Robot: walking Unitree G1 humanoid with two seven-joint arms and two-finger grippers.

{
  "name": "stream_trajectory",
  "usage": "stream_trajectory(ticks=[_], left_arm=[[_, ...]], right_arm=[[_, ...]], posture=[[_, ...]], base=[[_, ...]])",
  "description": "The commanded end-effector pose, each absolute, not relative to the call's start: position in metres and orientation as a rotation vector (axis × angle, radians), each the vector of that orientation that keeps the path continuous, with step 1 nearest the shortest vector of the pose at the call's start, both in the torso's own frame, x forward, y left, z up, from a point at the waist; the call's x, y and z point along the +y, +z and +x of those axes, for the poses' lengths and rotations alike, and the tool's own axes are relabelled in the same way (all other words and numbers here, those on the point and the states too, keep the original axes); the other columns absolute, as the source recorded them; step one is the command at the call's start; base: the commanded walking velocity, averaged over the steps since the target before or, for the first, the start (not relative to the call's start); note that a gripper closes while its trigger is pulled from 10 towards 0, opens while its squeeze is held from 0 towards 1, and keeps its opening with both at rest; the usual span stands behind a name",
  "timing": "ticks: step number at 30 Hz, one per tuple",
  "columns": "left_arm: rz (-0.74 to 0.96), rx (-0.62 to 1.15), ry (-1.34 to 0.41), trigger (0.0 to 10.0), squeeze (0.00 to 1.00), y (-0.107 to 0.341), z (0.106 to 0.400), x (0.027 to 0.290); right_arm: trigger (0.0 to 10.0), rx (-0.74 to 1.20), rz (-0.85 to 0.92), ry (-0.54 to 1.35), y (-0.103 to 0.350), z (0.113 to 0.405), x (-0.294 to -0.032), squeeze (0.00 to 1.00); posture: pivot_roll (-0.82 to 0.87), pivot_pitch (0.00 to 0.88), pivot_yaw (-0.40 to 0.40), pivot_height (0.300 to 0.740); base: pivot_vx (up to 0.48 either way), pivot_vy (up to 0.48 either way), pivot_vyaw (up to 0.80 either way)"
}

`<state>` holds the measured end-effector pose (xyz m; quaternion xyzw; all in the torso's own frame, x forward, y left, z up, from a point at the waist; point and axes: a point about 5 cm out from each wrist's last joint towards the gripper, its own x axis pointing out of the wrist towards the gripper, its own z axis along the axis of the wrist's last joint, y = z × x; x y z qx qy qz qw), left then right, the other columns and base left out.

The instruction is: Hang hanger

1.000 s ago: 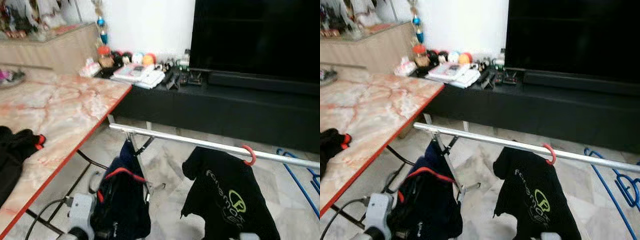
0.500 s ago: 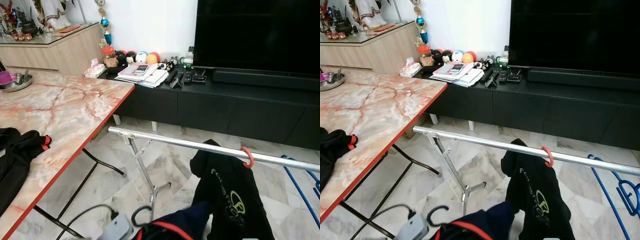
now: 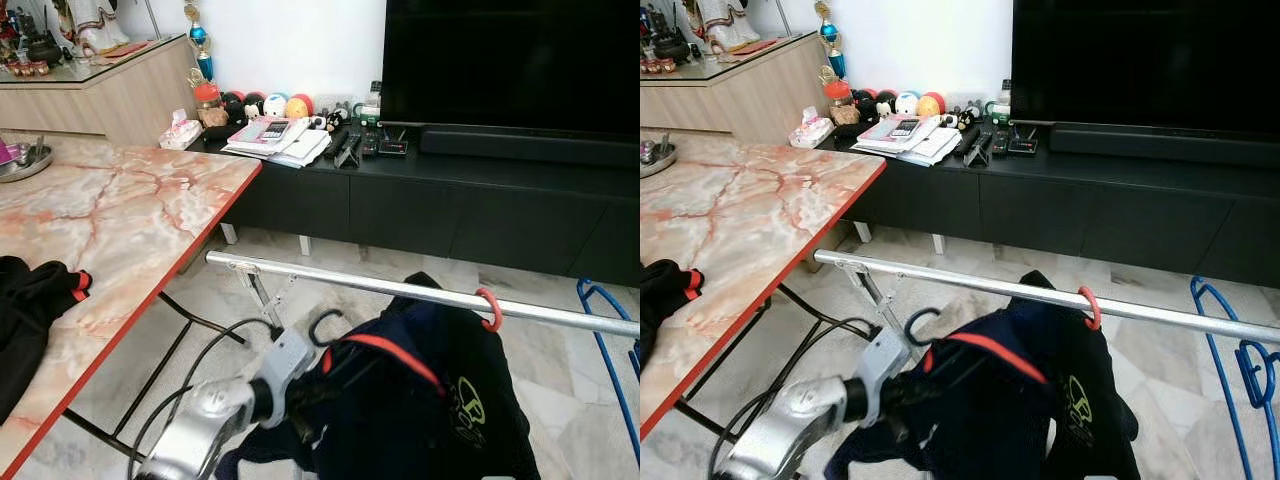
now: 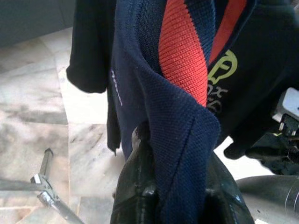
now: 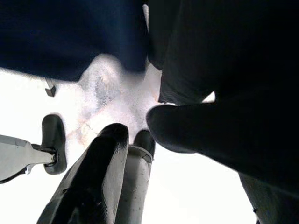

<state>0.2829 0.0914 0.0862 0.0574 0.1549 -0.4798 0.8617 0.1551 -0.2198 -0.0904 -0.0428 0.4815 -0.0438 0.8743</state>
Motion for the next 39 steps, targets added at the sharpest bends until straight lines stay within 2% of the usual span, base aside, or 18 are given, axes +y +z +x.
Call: stream_trajectory(ticks=[1, 5, 12, 26, 36, 39], left_arm=[[0.125, 0.3, -1.012, 10.0, 0.0, 0.09, 0.287, 0.092], [0.155, 0.282, -1.026, 10.0, 0.0, 0.094, 0.295, 0.085], [0.225, 0.294, -0.936, 10.0, 0.0, 0.098, 0.311, 0.088], [0.247, 0.262, -0.837, 10.0, 0.0, 0.114, 0.335, 0.079], [0.182, 0.228, -0.759, 10.0, 0.0, 0.122, 0.346, 0.072], [0.175, 0.279, -0.685, 10.0, 0.0, 0.117, 0.35, 0.075]], right_arm=[[10.0, 1.018, -0.076, -0.09, -0.093, 0.15, -0.215, 0.0], [10.0, 1.023, -0.075, -0.09, -0.094, 0.149, -0.214, 0.0], [10.0, 1.021, -0.066, -0.089, -0.095, 0.149, -0.211, 0.0], [10.0, 1.018, -0.046, -0.106, -0.096, 0.148, -0.204, 0.0], [10.0, 1.015, -0.044, -0.117, -0.096, 0.149, -0.204, 0.0], [10.0, 1.016, -0.048, -0.116, -0.095, 0.149, -0.205, 0.0]], posture=[[0.1, 0.107, 0.105, 0.74], [0.1, 0.109, 0.108, 0.74], [0.11, 0.113, 0.12, 0.74], [0.11, 0.114, 0.155, 0.74], [0.11, 0.112, 0.149, 0.74], [0.11, 0.111, 0.146, 0.74]], base=[[0.0, 0.0, 0.0], [0.0, 0.0, 0.0], [0.0, 0.0, 0.0], [0.0, 0.0, 0.0], [0.0, 0.0, 0.0], [0.0, 0.0, 0.0]])
